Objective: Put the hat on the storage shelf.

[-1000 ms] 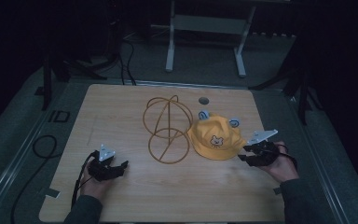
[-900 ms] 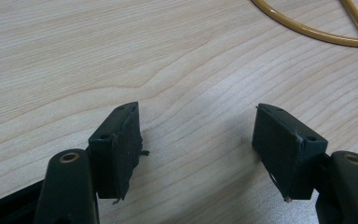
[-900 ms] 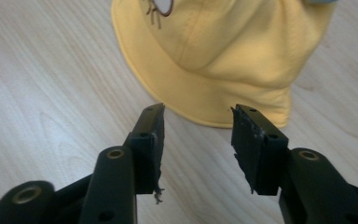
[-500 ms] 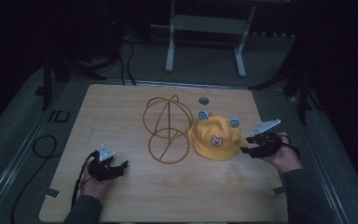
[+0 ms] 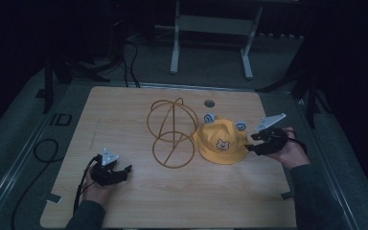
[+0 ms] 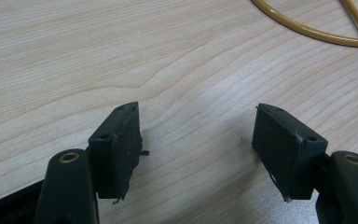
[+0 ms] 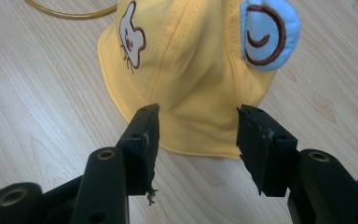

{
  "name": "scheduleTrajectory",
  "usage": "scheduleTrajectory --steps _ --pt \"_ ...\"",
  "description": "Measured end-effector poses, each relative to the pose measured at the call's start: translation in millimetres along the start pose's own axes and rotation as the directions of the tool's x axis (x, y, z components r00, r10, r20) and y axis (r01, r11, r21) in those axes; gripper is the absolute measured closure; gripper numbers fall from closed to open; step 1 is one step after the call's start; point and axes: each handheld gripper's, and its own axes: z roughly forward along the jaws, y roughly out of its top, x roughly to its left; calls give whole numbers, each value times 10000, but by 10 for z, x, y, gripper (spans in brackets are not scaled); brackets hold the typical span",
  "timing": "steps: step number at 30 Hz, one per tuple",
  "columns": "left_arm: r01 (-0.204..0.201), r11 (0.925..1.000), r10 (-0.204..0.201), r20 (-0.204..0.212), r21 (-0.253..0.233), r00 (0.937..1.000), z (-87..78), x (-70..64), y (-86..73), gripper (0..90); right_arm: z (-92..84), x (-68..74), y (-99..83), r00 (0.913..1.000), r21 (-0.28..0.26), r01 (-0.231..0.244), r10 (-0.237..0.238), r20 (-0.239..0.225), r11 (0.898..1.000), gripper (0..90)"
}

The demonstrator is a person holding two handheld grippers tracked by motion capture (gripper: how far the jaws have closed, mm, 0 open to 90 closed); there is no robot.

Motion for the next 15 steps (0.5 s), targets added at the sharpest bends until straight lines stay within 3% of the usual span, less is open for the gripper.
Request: scheduleTrajectory --steps 15 --pt "4 10000 -4 2 -4 10000 0 0 0 326 -45 -75 246 9995 87 314 -315 84 9995 476"
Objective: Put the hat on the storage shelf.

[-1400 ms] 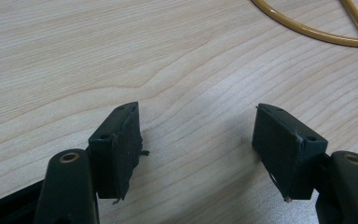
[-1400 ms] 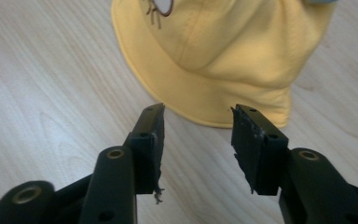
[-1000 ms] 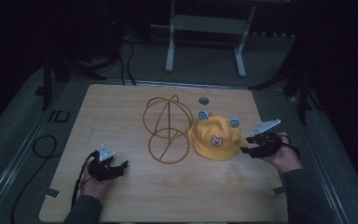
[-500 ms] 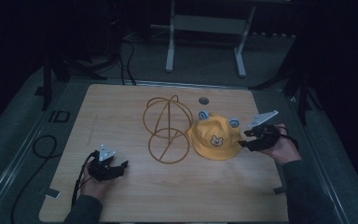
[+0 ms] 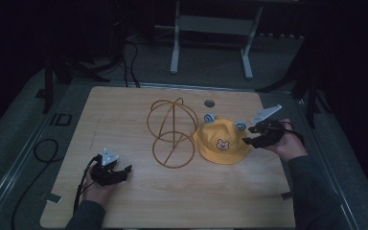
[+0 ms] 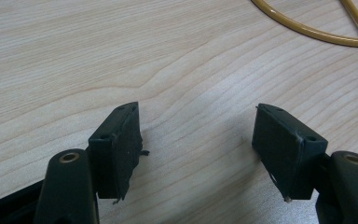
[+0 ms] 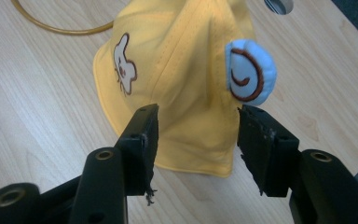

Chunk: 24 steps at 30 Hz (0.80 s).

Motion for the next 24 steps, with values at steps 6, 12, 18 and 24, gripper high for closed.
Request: scheduleTrajectory --steps 6,12,18,24 --pt "1 10000 -1 -3 -3 10000 0 0 0 326 -2 -22 95 9999 25 124 -124 -15 9999 469" --pt "-1 10000 1 -1 0 10000 0 0 0 327 20 -29 189 9994 288 360 -360 -9 9989 461" --pt "-1 10000 1 3 -2 10000 0 0 0 327 38 -32 296 9987 360 512 -511 -30 9980 455" --pt "3 10000 -3 -3 -1 10000 0 0 0 327 61 -36 376 9981 510 613 -611 -61 9968 450"
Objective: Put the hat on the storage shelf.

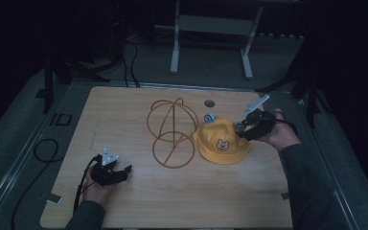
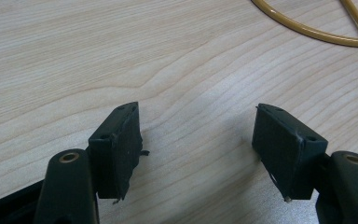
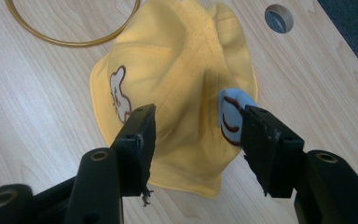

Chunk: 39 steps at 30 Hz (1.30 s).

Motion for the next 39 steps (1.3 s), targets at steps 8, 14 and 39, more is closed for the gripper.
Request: scheduleTrajectory --steps 8,14,39 --pt "-20 10000 20 6 7 10000 -3 0 -2 327 50 -13 150 10000 232 81 -80 -10 9997 421" --pt "-12 10000 12 7 14 10000 -4 -2 -2 326 124 -26 266 9999 395 60 -55 -119 9992 409" --pt "-39 10000 38 28 11 10000 -6 -4 -5 325 494 -98 511 9975 1327 -254 339 -617 9908 507"
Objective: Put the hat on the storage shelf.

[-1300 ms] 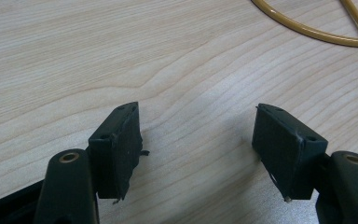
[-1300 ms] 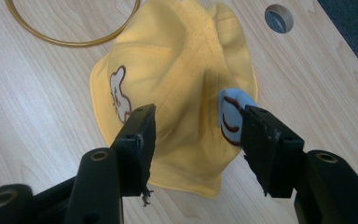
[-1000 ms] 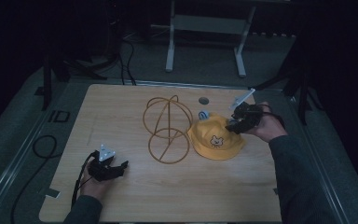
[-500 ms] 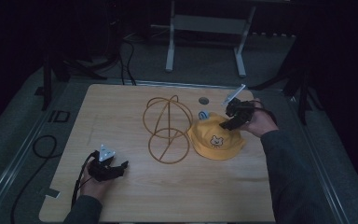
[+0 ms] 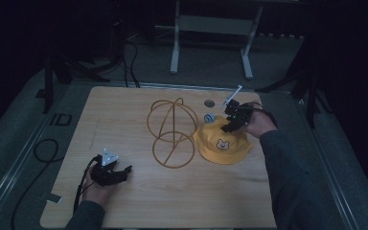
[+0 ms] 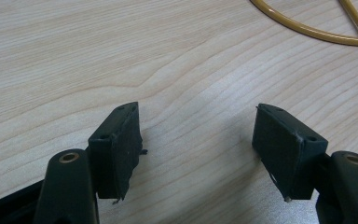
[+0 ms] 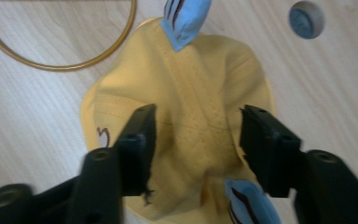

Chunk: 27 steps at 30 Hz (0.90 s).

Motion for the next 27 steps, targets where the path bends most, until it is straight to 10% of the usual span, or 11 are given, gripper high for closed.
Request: scheduleTrajectory --steps 7,27 --pt "-6 10000 6 4 -4 10000 0 -1 0 324 55 1 55 9998 499 66 -56 -216 9987 705" --pt "0 10000 0 -4 -3 10000 0 -4 -1 324 -182 38 69 9974 550 646 -628 -346 9964 746"
